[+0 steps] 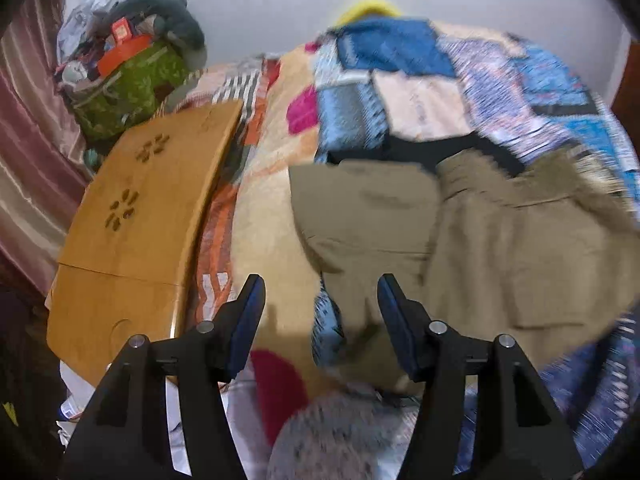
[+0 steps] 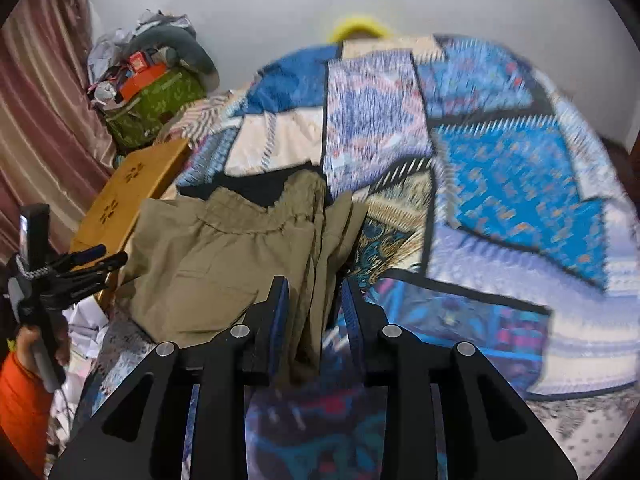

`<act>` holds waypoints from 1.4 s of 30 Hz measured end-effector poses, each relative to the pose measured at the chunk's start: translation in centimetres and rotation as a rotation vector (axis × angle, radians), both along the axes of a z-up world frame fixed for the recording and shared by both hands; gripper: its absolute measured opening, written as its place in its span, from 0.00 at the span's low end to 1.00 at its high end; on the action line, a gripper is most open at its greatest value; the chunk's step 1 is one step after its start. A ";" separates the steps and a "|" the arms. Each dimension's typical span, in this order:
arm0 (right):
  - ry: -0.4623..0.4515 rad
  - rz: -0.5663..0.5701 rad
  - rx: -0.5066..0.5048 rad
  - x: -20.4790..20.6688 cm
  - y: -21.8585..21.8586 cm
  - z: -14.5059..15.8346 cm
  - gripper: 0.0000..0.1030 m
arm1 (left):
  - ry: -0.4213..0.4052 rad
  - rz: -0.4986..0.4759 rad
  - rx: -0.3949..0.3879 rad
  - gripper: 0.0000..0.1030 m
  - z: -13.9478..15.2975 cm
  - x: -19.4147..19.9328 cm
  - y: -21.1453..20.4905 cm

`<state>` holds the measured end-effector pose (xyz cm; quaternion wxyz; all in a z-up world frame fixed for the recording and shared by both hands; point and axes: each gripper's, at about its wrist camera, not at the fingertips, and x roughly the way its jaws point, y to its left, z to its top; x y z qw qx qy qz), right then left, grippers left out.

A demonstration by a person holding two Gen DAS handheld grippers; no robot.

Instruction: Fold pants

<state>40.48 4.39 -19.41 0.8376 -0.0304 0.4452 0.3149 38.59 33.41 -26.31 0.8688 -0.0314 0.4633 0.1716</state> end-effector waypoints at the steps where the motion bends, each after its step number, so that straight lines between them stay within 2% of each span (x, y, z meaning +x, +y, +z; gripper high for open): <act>1: -0.038 0.008 0.007 -1.0 -0.4 1.5 0.24 | -0.020 -0.014 0.001 0.57 1.3 -0.7 -0.4; 5: -0.146 0.019 0.077 -4.1 -1.6 6.7 0.24 | -0.124 -0.064 0.001 0.57 7.3 -3.9 -3.2; 8: -0.229 0.029 0.155 -7.8 -2.9 11.1 0.24 | -0.218 -0.140 -0.055 0.59 12.1 -7.3 -5.6; 12: -0.332 0.064 0.251 -13.1 -4.4 16.6 0.24 | -0.358 -0.182 -0.006 0.59 18.6 -12.7 -9.1; 15: -0.413 0.079 0.300 -17.0 -5.6 19.5 0.24 | -0.479 -0.182 0.029 0.60 23.1 -17.7 -11.2; 20: -0.544 0.088 0.370 -23.7 -7.6 22.8 0.24 | -0.647 -0.160 0.089 0.64 27.9 -25.2 -14.1; 24: -0.623 0.081 0.392 -27.9 -8.6 23.5 0.24 | -0.777 -0.163 0.141 0.76 29.7 -31.0 -16.9; 26: -0.645 0.073 0.397 -28.9 -8.9 23.4 0.27 | -0.816 -0.157 0.151 0.80 30.0 -33.0 -17.8; 27: -0.658 0.059 0.398 -29.4 -9.1 23.3 0.36 | -0.830 -0.150 0.156 0.82 30.0 -33.8 -18.2; 28: -0.672 0.045 0.404 -29.7 -9.3 23.2 0.53 | -0.843 -0.145 0.159 0.86 30.0 -34.5 -18.4; 29: -0.682 0.032 0.411 -30.1 -9.5 23.2 0.61 | -0.854 -0.140 0.159 0.88 30.0 -35.1 -18.6; 30: -0.695 0.018 0.417 -30.5 -9.7 23.2 0.73 | -0.864 -0.136 0.155 0.93 30.0 -35.6 -18.7; 31: -0.708 0.004 0.423 -30.8 -9.9 23.2 0.82 | -0.870 -0.137 0.149 0.98 29.9 -35.9 -18.7; 32: -0.720 -0.009 0.424 -31.1 -10.0 23.2 0.85 | -0.876 -0.138 0.140 1.00 29.7 -36.2 -18.7; 34: -0.736 -0.033 0.418 -31.5 -10.2 23.2 0.97 | -0.872 -0.150 0.124 1.00 29.5 -36.3 -18.7; 35: -0.741 -0.046 0.413 -31.5 -10.2 23.2 1.00 | -0.861 -0.156 0.115 1.00 29.4 -36.3 -18.6; 42: -0.701 -0.054 0.398 -31.1 -9.8 22.9 1.00 | -0.840 -0.142 0.104 1.00 28.7 -36.1 -18.7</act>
